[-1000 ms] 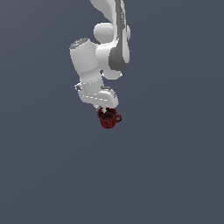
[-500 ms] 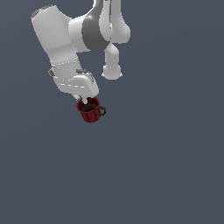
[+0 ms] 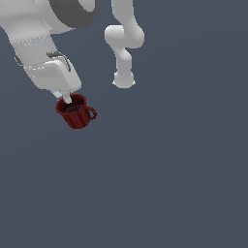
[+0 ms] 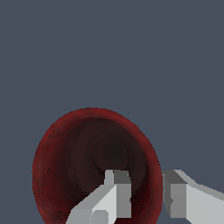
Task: Pick up the object and move it to a goal position.
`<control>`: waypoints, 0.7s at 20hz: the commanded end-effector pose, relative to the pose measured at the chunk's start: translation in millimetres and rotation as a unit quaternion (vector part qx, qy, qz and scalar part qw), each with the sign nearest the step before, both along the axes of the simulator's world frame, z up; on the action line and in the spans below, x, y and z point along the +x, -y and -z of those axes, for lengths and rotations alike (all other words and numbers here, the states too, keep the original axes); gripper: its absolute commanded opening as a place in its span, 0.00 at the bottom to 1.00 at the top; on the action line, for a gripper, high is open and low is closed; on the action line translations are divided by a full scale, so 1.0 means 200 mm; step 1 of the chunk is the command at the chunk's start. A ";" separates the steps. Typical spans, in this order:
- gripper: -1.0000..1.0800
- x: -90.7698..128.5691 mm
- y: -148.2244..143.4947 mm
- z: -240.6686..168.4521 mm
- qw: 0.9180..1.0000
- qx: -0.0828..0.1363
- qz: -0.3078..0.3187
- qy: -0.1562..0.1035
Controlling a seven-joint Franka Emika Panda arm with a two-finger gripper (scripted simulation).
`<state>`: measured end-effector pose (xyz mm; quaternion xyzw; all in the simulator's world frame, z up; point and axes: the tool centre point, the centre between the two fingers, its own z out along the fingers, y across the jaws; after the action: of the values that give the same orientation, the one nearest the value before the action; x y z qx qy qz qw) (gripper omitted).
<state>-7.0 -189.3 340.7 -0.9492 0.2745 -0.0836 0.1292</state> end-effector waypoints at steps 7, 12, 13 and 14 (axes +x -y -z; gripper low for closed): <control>0.00 0.08 0.20 -0.24 1.000 0.001 -0.001 0.002; 0.00 0.11 0.28 -0.33 1.000 0.001 -0.001 0.002; 0.00 0.11 0.29 -0.34 1.000 0.001 -0.001 0.002; 0.00 0.12 0.30 -0.35 1.000 0.002 -0.001 0.002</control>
<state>14.4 -245.6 405.5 -0.9491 0.2736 -0.0835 0.1314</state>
